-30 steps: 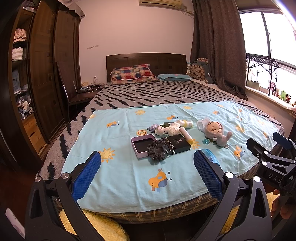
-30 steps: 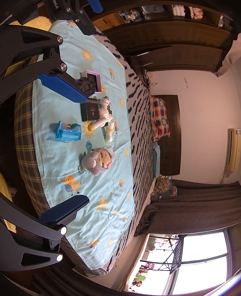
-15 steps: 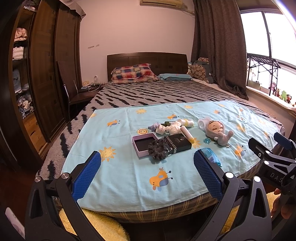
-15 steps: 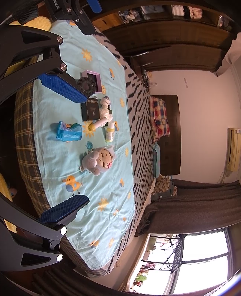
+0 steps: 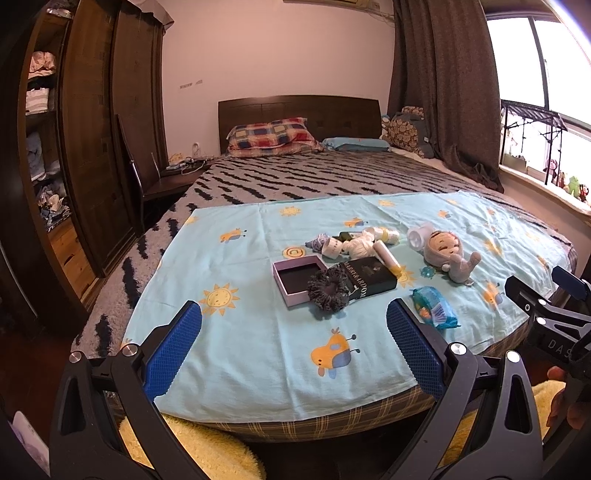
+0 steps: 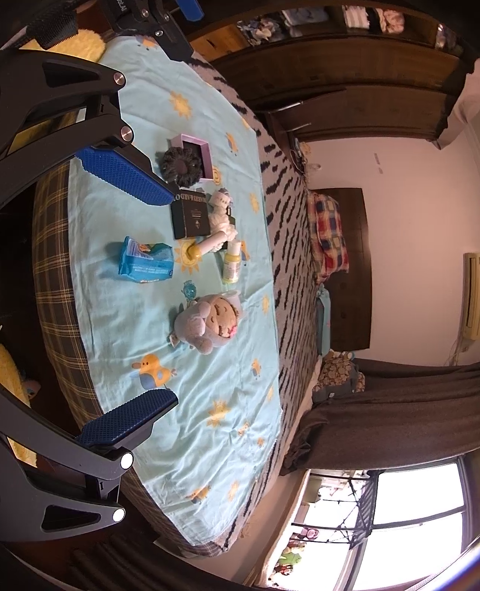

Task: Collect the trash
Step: 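Grasp the black scrunchie with the left tool while the right tool grasps the blue wrapper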

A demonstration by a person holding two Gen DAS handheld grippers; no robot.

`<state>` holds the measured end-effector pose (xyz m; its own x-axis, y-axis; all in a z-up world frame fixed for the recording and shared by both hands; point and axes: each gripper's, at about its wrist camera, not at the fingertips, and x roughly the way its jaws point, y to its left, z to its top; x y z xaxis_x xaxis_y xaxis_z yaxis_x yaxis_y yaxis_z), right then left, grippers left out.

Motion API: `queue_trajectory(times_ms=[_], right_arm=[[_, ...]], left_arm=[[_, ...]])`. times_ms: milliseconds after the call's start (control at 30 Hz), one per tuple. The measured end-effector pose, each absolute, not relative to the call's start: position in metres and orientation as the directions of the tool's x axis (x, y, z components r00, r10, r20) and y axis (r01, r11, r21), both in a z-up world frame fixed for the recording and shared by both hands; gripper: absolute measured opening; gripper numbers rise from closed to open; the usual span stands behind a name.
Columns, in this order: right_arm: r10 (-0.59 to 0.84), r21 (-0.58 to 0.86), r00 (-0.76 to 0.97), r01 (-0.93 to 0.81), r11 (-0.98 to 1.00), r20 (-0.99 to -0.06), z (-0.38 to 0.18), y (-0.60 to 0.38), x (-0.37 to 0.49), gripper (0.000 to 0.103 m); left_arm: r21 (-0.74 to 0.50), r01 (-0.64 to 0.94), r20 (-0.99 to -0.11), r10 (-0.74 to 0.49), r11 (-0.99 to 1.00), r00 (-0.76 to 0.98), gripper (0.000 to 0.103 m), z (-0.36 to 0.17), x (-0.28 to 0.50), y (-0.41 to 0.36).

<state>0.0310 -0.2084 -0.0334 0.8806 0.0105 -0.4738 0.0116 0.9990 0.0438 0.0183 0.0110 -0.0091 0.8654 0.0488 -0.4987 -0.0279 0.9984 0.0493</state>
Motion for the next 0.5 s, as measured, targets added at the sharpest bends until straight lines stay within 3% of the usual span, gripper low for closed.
queue_trajectory(times_ms=[200,500], right_arm=[[0.085,0.138,0.847,-0.014,0.99,-0.525,-0.06,-0.217,0.058,0.1],[0.074,0.057,0.798,-0.05,0.997,-0.598,-0.094,-0.195,0.089,0.1]], left_arm=[[0.028,-0.002,-0.564,0.018,1.0,0.825,0.095,-0.036,0.048,0.022],[0.048,0.01,-0.633,0.022,0.999,0.774,0.095,-0.072,0.083,0.023]])
